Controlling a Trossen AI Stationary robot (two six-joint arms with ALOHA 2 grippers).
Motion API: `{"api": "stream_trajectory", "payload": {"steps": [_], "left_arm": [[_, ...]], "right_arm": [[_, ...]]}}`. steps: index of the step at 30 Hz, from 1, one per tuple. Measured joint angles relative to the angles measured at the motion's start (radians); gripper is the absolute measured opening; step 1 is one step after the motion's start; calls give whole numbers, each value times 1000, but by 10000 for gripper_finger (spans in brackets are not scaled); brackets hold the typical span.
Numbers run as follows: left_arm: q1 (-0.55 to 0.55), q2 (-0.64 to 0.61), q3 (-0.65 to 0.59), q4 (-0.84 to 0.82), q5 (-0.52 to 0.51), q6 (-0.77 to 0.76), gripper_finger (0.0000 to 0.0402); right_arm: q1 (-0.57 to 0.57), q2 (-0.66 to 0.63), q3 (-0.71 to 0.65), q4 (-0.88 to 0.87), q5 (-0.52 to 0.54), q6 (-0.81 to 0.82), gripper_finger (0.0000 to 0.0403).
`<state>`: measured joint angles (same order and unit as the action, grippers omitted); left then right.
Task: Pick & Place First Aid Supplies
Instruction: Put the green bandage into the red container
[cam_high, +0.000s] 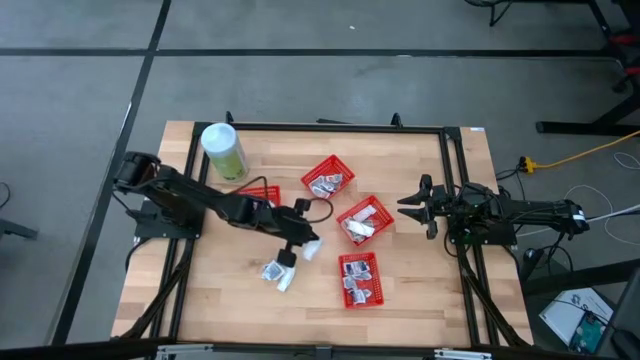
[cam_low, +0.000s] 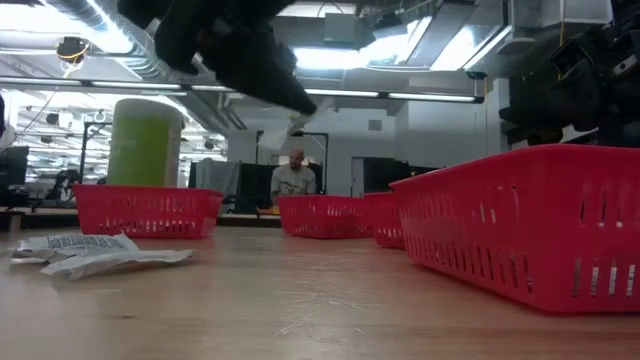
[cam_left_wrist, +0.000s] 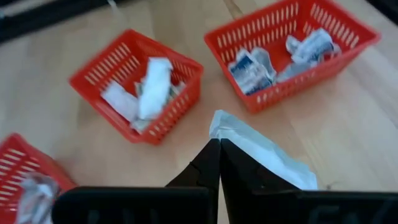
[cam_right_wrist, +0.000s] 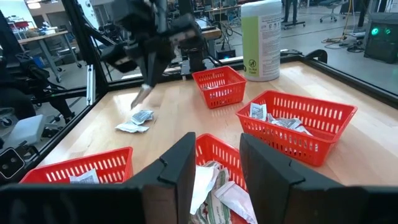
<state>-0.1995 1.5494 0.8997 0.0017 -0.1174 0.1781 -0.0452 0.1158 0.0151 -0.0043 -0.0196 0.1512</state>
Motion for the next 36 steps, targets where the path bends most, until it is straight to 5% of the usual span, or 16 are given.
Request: {"api": "stream_trajectory", "payload": {"steps": [21, 36], "left_arm": [[37, -87, 2, 98, -68, 84, 1], [130, -10, 4, 537, 80, 151, 1]], "right_arm": [[0, 0, 0, 0, 0, 1, 126], [0, 0, 0, 0, 0, 0, 126]]}}
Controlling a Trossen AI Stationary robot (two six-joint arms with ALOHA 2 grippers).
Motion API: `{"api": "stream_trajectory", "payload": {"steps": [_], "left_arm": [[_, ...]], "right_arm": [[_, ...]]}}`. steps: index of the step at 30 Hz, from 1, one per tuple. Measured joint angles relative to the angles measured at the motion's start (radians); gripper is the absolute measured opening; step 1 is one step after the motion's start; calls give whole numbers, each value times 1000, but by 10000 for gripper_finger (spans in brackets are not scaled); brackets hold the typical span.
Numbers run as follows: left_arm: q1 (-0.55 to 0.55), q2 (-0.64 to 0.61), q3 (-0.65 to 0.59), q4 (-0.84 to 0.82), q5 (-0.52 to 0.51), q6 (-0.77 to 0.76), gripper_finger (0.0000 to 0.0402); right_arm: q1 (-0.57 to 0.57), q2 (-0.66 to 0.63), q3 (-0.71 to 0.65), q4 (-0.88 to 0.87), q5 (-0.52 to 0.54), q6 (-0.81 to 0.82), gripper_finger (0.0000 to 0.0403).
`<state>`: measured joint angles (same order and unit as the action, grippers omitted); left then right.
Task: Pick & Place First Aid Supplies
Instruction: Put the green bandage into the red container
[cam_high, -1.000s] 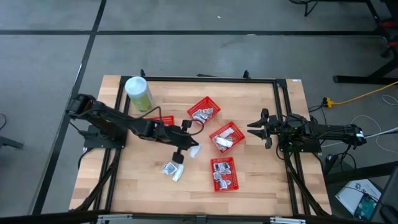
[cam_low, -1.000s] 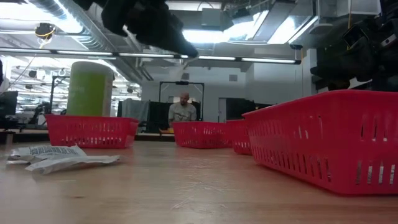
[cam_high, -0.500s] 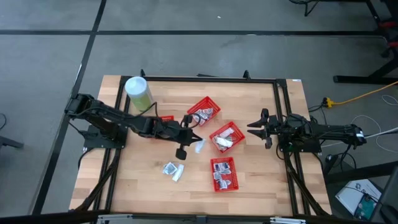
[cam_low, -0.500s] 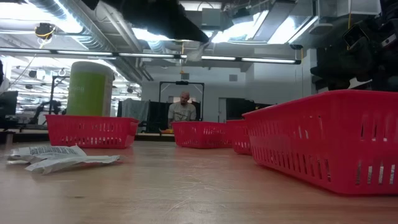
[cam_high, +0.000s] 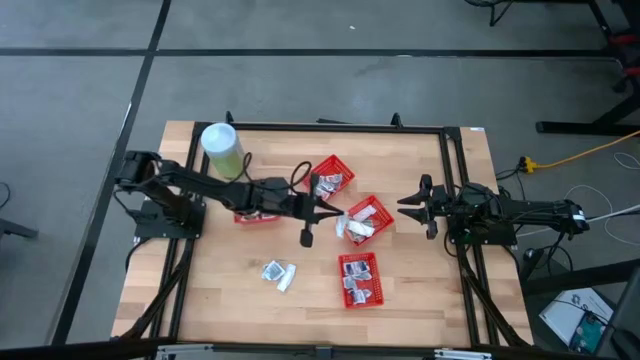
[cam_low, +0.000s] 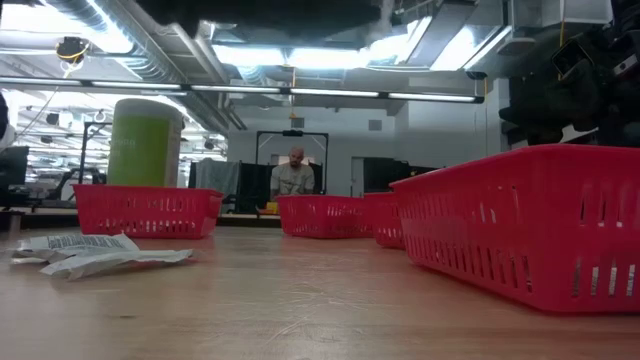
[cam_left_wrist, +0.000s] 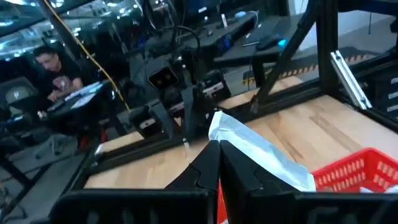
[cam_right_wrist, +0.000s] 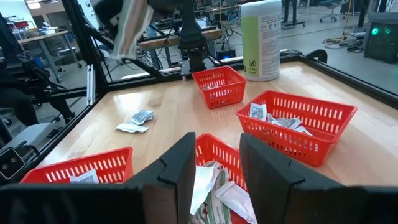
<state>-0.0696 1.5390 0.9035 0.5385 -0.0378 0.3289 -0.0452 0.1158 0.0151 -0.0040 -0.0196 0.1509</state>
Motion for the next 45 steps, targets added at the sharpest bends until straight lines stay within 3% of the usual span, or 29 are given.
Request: {"api": "stream_trajectory", "payload": {"steps": [8, 13, 18, 23, 27, 32, 37, 42, 45], "left_arm": [[32, 155, 5, 201, -31, 94, 4], [46, 253, 81, 176, -32, 89, 2], [46, 376, 203, 50, -42, 156, 5], [46, 470, 298, -69, -148, 282, 1], [46, 490, 330, -94, -241, 310, 7], [46, 490, 330, -97, -253, 270, 26], [41, 490, 330, -130, -266, 261, 62], [13, 466, 326, -200, -402, 261, 100], [-14, 419, 328, -231, -409, 261, 114]], "right_arm": [[0, 0, 0, 0, 0, 0, 126], [0, 0, 0, 0, 0, 0, 126], [0, 0, 0, 0, 0, 1, 126], [0, 0, 0, 0, 0, 1, 126], [0, 0, 0, 0, 0, 1, 126], [0, 0, 0, 0, 0, 2, 126], [0, 0, 0, 0, 0, 1, 126], [0, 0, 0, 0, 0, 1, 126], [0, 0, 0, 0, 0, 0, 126]]}}
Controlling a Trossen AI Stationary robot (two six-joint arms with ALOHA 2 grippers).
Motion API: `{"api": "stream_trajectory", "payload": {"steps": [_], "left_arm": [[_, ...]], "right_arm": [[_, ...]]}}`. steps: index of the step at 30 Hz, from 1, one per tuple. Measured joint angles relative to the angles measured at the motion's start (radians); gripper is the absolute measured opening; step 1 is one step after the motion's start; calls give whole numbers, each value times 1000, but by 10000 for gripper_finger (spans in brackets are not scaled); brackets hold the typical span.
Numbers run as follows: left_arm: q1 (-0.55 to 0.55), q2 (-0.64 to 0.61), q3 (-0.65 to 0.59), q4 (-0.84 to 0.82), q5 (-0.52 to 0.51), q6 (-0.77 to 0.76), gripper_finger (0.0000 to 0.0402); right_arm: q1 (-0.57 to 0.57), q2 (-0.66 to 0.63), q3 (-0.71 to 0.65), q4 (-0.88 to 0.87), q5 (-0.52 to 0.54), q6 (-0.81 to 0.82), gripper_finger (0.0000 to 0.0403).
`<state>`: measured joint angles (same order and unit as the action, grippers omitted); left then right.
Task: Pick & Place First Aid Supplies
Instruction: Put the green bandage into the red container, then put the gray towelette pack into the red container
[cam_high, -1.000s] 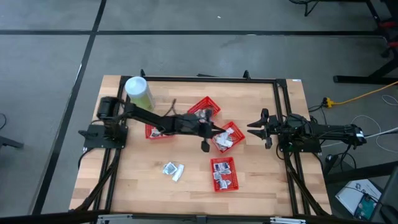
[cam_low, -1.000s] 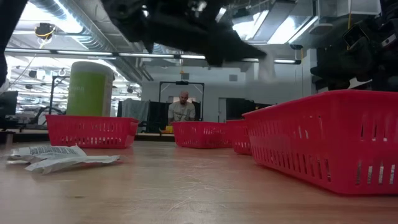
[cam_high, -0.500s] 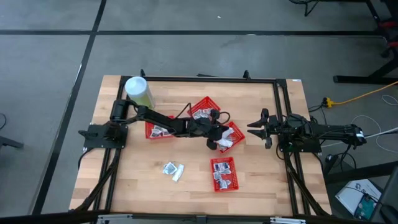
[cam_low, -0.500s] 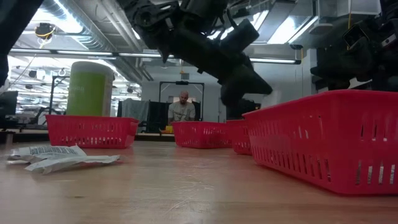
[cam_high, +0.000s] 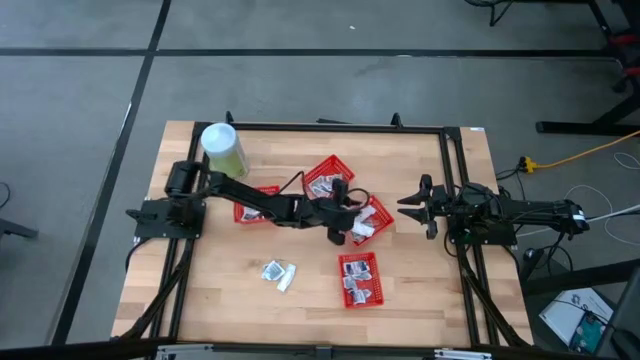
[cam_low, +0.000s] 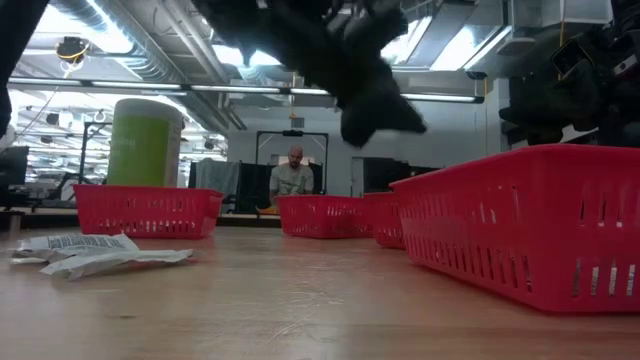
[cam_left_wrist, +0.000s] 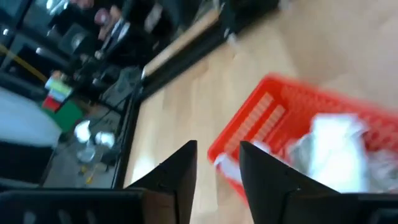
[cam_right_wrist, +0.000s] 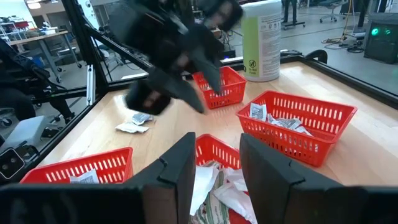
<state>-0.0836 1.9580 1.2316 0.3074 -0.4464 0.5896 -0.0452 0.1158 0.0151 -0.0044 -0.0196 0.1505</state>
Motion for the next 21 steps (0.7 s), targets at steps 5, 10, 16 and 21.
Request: {"api": "stream_trajectory", "payload": {"steps": [5, 10, 16, 21], "left_arm": [[-28, -72, 0, -45, 35, 0, 121], [-52, -154, 0, -177, 47, -43, 115], [-107, -251, 0, -399, -25, -99, 109], [-153, -305, 0, -579, -65, -176, 106]], "right_arm": [[0, 0, 0, 0, 0, 1, 126], [0, 0, 0, 0, 0, 0, 126], [0, 0, 0, 0, 0, 0, 126], [0, 0, 0, 0, 0, 0, 126]]}}
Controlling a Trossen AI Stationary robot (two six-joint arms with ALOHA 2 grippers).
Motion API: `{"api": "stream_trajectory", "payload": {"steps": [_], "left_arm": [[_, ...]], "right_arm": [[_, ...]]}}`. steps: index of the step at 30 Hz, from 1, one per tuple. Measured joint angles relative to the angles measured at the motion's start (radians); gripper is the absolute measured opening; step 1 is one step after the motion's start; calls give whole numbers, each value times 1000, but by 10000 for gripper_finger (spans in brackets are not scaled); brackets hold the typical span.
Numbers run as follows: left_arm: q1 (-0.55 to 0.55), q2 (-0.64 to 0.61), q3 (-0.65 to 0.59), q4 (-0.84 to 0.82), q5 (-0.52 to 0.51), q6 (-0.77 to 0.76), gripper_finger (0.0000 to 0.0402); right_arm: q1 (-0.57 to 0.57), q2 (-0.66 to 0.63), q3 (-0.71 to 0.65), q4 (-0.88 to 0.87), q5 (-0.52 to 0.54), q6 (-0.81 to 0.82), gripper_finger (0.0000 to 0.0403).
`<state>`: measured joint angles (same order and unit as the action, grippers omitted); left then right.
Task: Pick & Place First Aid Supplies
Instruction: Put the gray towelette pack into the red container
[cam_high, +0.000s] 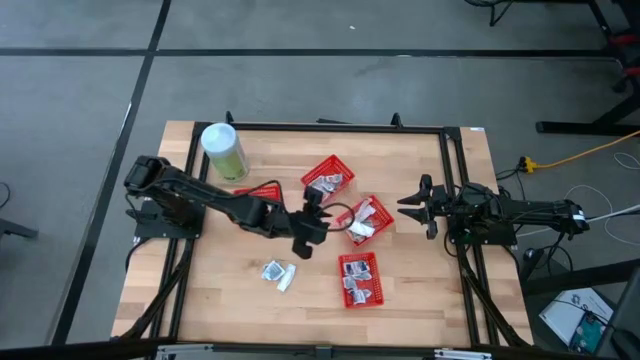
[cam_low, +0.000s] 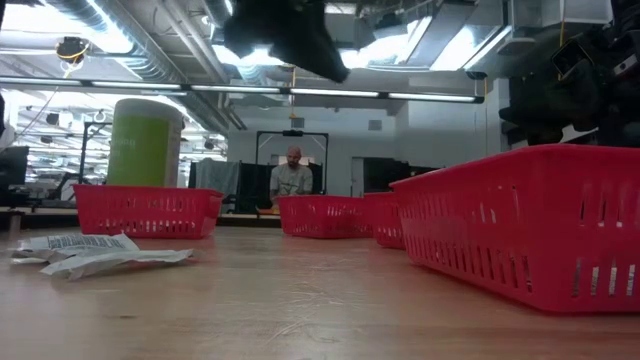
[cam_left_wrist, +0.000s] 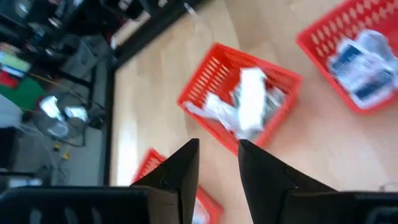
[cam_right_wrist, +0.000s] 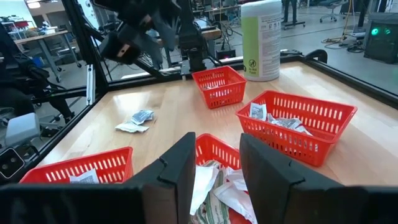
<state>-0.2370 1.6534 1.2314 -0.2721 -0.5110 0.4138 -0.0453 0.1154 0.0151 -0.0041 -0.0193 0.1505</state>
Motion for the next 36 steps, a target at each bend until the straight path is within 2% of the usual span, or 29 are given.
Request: {"api": "stream_trajectory", "payload": {"steps": [9, 16, 22, 29, 36], "left_arm": [[-82, -24, -9, -258, 11, -152, 106], [-142, -24, -138, -273, 216, -191, 107], [-176, -23, -229, -284, 261, -281, 109], [-182, -23, -275, -280, 446, -353, 107], [-150, -23, -337, -249, 482, -359, 105]], "right_arm": [[0, 0, 0, 0, 0, 1, 126], [0, 0, 0, 0, 0, 0, 126], [0, 0, 0, 0, 0, 0, 126], [0, 0, 0, 0, 0, 2, 126], [0, 0, 0, 0, 0, 1, 126]]}}
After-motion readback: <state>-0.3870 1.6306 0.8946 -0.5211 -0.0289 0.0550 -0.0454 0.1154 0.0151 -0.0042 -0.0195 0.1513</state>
